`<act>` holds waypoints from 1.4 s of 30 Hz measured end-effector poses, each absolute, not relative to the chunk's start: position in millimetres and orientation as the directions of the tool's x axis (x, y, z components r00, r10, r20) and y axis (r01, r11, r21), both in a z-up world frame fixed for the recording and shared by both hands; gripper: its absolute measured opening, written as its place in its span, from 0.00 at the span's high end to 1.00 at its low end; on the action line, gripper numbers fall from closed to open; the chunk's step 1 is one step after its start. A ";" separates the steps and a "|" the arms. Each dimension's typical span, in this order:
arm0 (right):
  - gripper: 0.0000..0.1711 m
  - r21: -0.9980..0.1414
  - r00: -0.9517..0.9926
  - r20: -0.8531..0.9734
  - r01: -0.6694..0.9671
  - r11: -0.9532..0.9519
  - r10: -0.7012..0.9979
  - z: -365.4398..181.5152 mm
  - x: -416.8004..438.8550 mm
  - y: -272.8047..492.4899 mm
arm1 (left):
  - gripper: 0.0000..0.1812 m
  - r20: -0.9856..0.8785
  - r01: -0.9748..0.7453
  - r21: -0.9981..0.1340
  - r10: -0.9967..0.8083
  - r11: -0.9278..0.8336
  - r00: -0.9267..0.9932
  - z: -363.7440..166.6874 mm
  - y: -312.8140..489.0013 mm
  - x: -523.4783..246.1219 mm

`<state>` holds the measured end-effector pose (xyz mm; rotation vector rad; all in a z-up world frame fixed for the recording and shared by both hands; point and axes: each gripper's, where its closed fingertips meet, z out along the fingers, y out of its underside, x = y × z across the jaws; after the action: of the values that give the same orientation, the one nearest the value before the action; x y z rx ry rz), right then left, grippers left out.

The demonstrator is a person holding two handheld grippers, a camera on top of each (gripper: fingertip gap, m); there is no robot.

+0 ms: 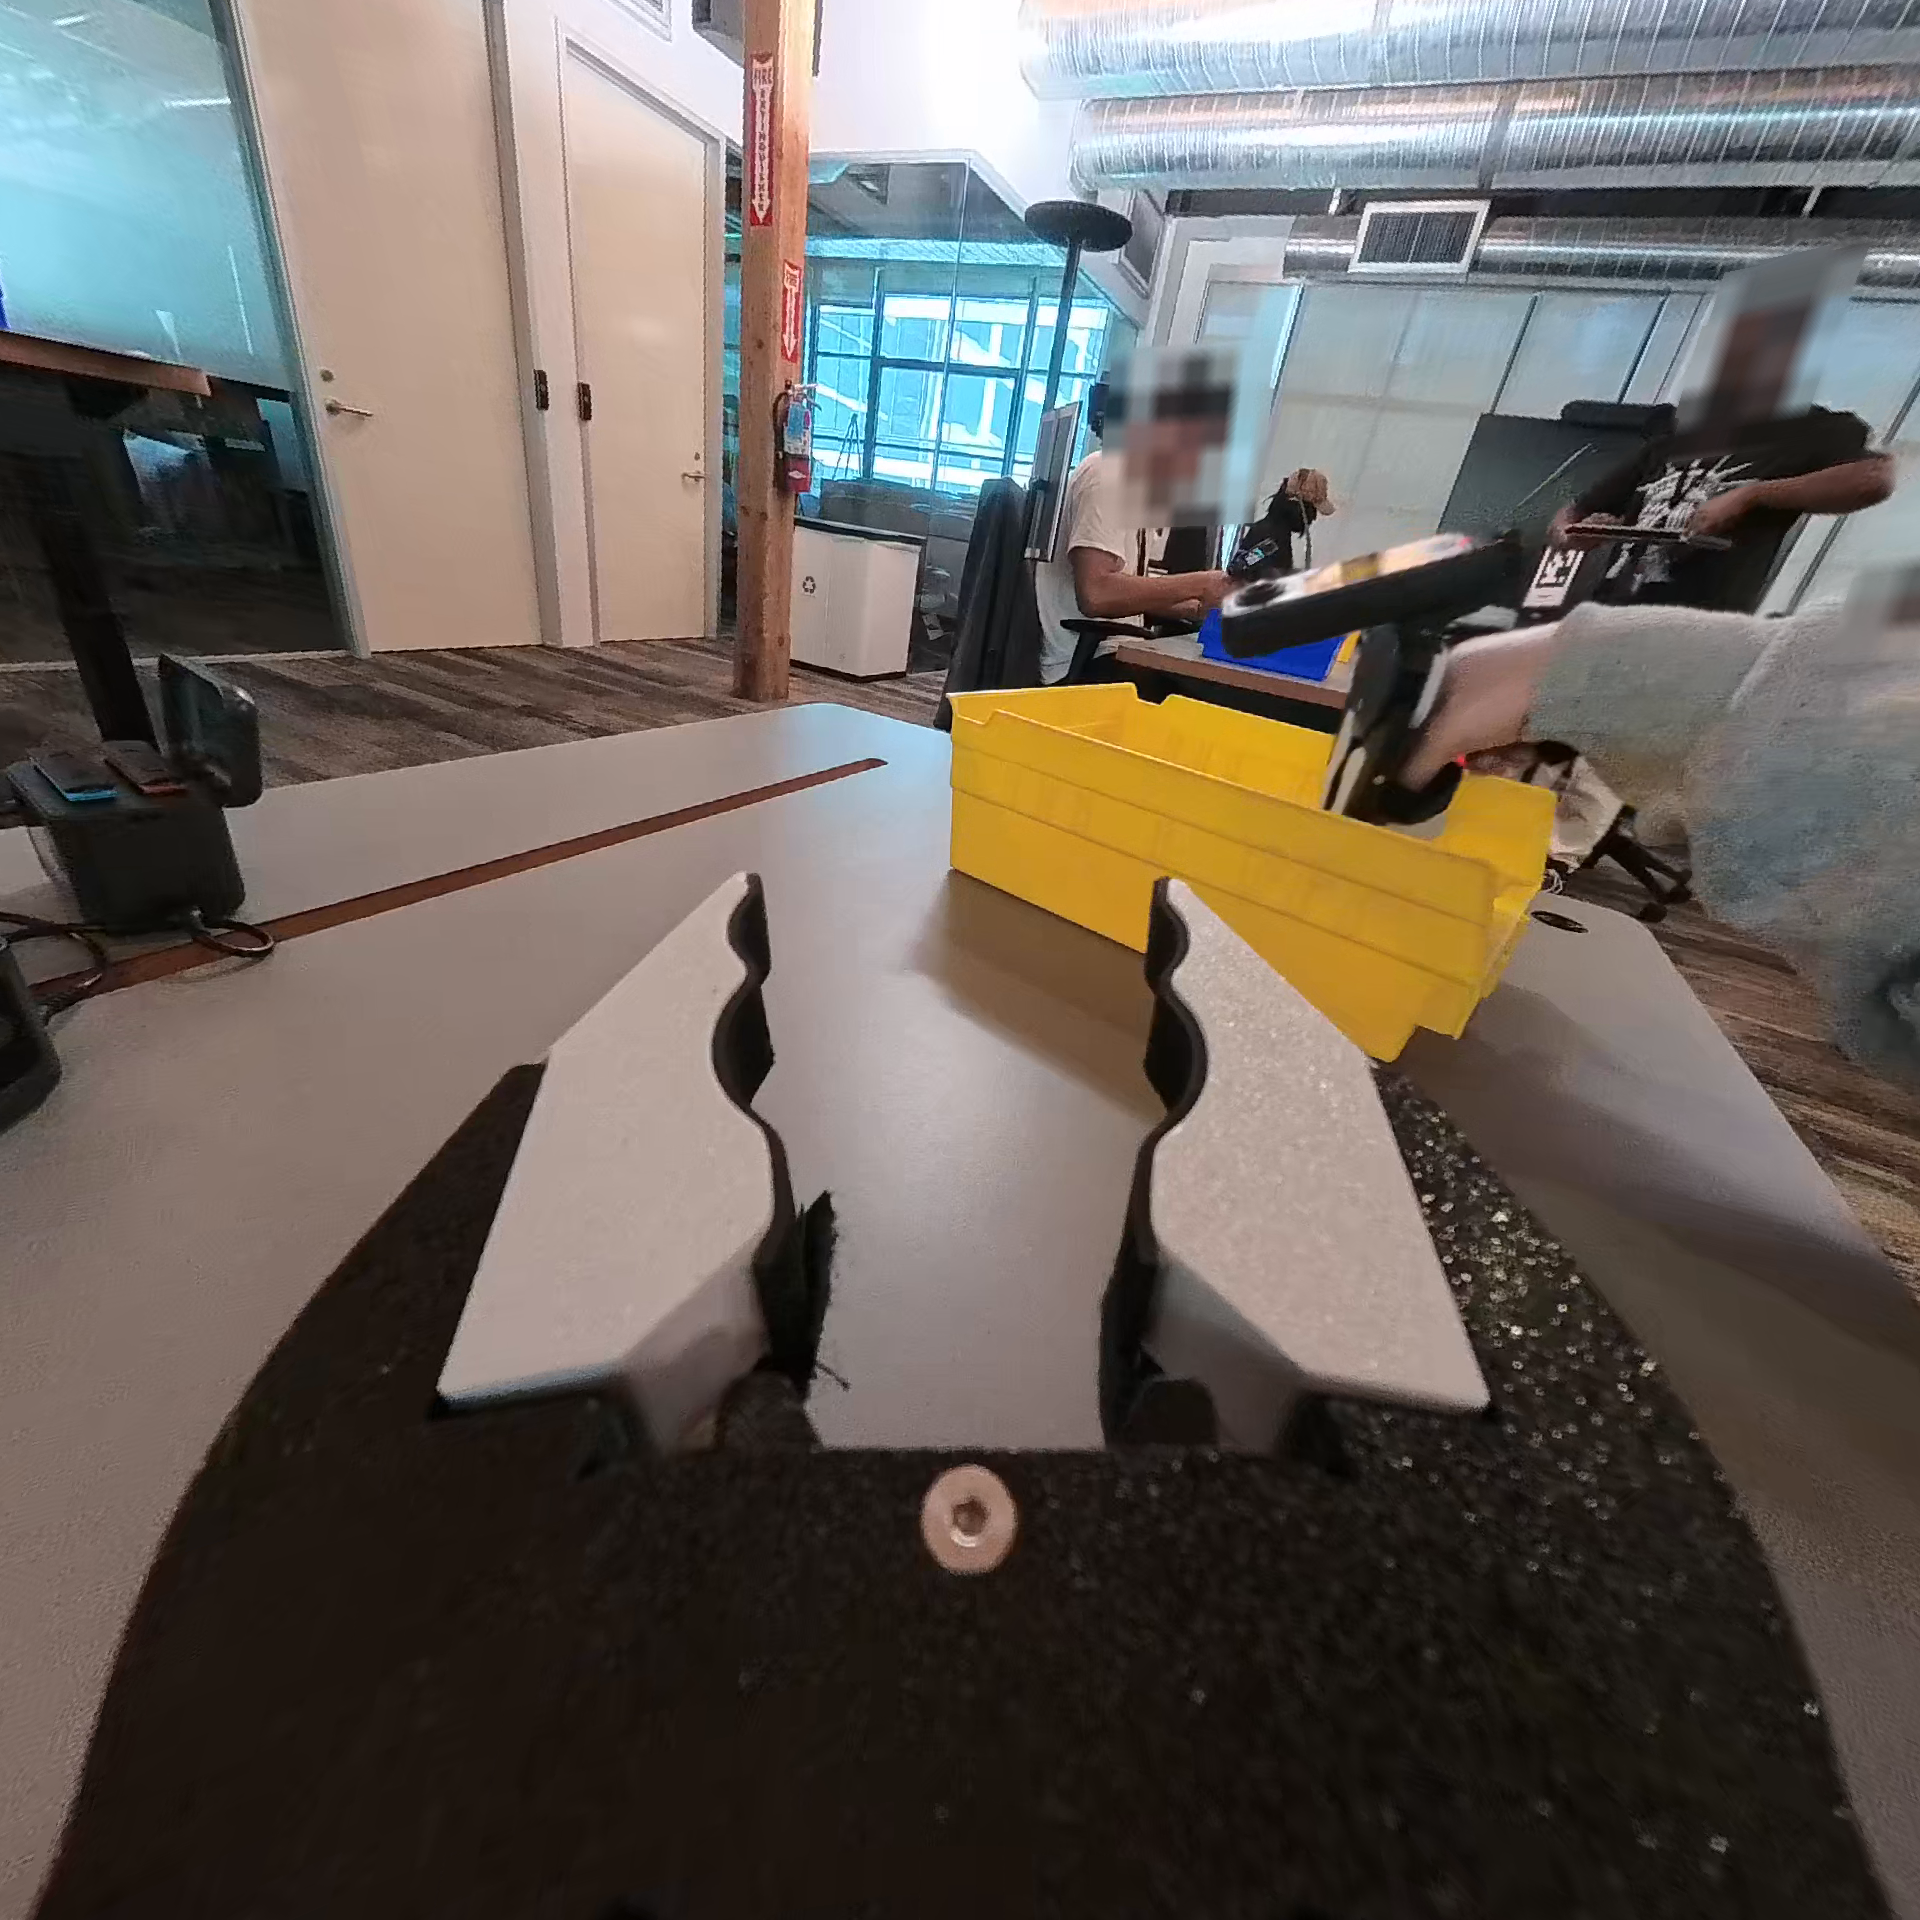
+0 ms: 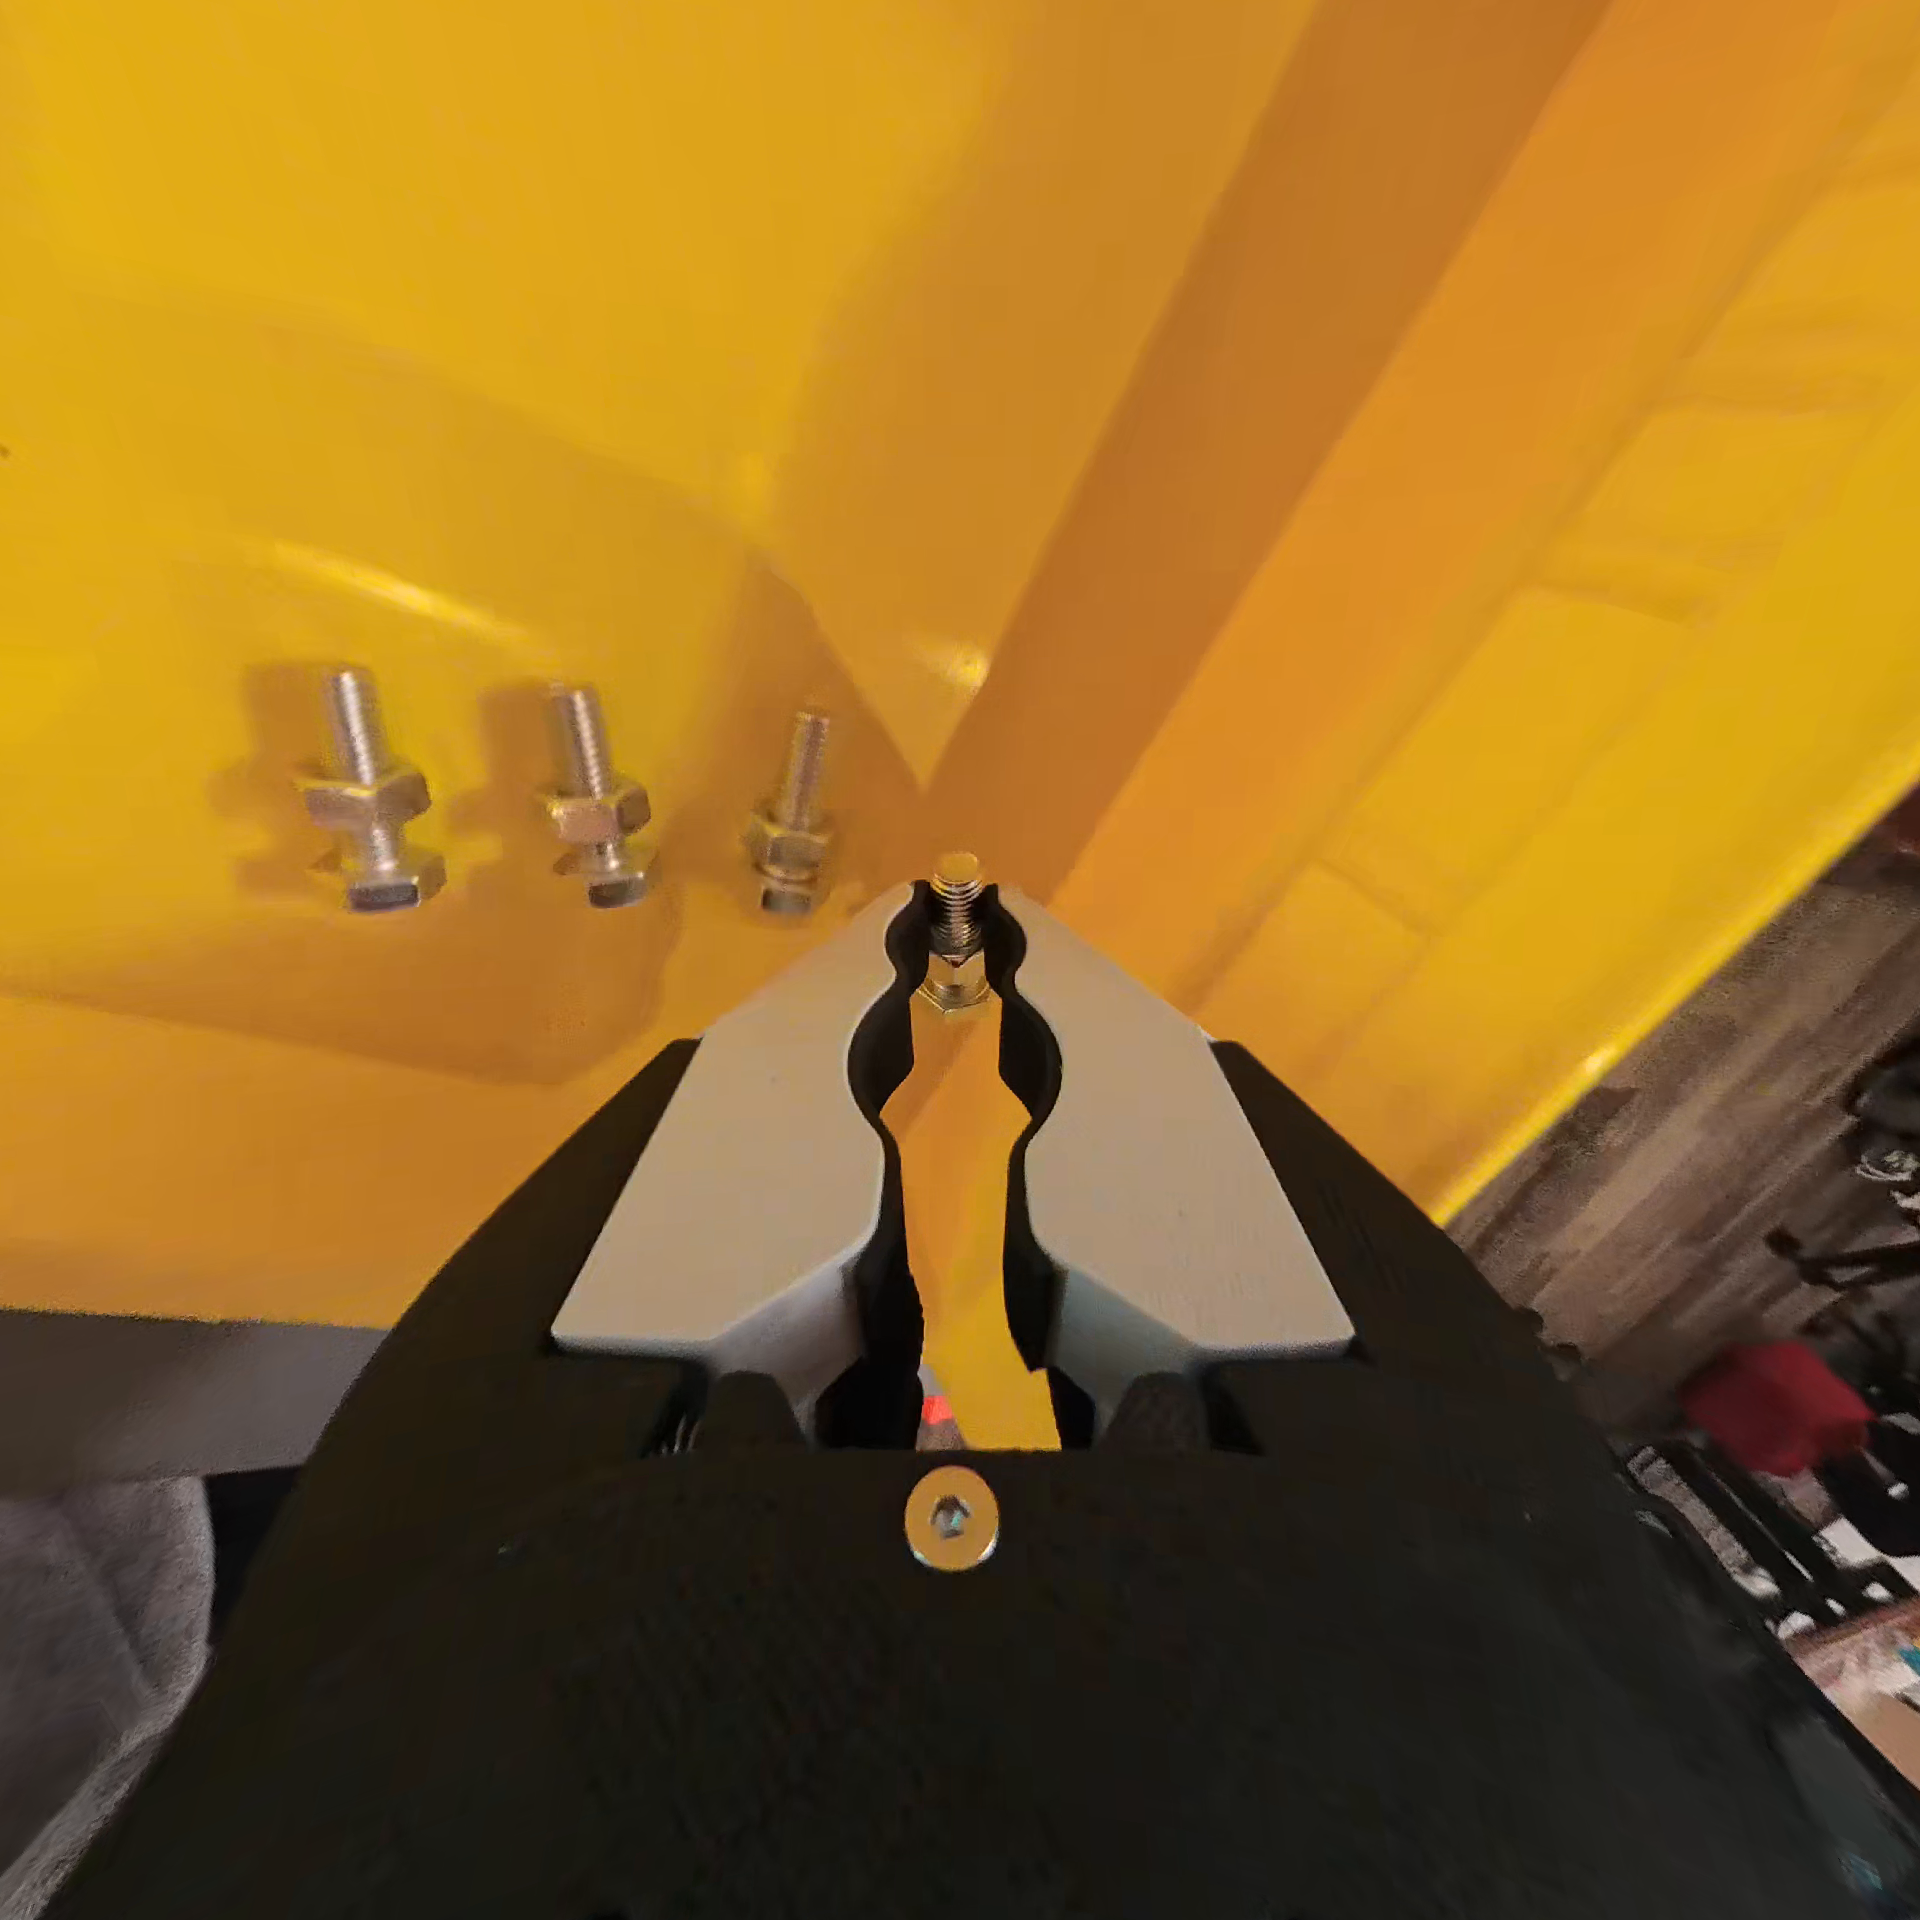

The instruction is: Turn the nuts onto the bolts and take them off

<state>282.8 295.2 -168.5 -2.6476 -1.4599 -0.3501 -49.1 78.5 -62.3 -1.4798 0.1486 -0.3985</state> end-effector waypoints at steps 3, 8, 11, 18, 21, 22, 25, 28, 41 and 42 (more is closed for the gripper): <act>0.95 0.030 0.538 0.223 0.830 -0.558 0.813 -177.5 278.8 298.3 | 0.61 0.146 0.171 -0.984 -0.345 0.042 0.927 -61.9 78.5 -50.2; 0.85 -0.047 0.565 0.232 0.820 -0.571 0.792 -179.1 271.4 303.5 | 0.61 0.145 0.170 -0.984 -0.338 0.047 0.930 -60.8 78.4 -51.7; 0.80 -0.153 0.599 0.296 0.799 -0.582 0.744 -159.6 272.0 308.6 | 0.60 0.146 0.170 -0.984 -0.323 0.050 0.935 -60.8 78.4 -54.2; 0.83 -0.774 0.775 0.221 0.509 -0.378 0.592 -61.8 237.8 302.8 | 0.63 0.141 0.146 -0.989 -0.136 0.031 0.981 -67.2 79.5 -81.0; 0.87 -0.905 0.793 0.119 0.334 -0.263 0.597 -41.6 227.1 275.8 | 0.69 0.133 0.135 -0.991 -0.061 0.022 0.989 -70.5 78.5 -91.5; 0.87 -0.924 0.802 0.116 0.304 -0.233 0.585 -40.1 228.3 267.5 | 0.70 0.131 0.133 -0.991 -0.050 0.036 0.990 -69.0 77.3 -93.2; 0.90 -0.978 0.815 0.092 0.183 -0.104 0.572 -33.1 228.6 236.9 | 0.72 0.118 0.115 -0.987 0.022 0.112 0.993 -58.6 70.1 -102.7; 0.95 -0.999 0.803 0.039 0.041 0.011 0.594 -27.8 225.1 200.8 | 0.75 0.081 0.068 -0.985 0.079 0.156 0.994 -50.9 61.9 -107.3; 1.00 -0.977 0.783 0.104 -0.035 0.211 0.613 -33.5 222.4 134.3 | 1.00 -0.162 -0.177 -0.971 0.104 0.161 0.981 -41.2 -2.8 -64.0; 1.00 -0.976 0.794 0.107 -0.031 0.216 0.598 -30.4 226.7 138.5 | 1.00 -0.156 -0.175 -0.974 0.137 0.146 0.978 -35.4 -15.6 -66.1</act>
<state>226.7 138.5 -30.4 -1.2919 -0.5274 0.4645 -66.1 -15.6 -35.4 -1.4060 0.0326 0.2246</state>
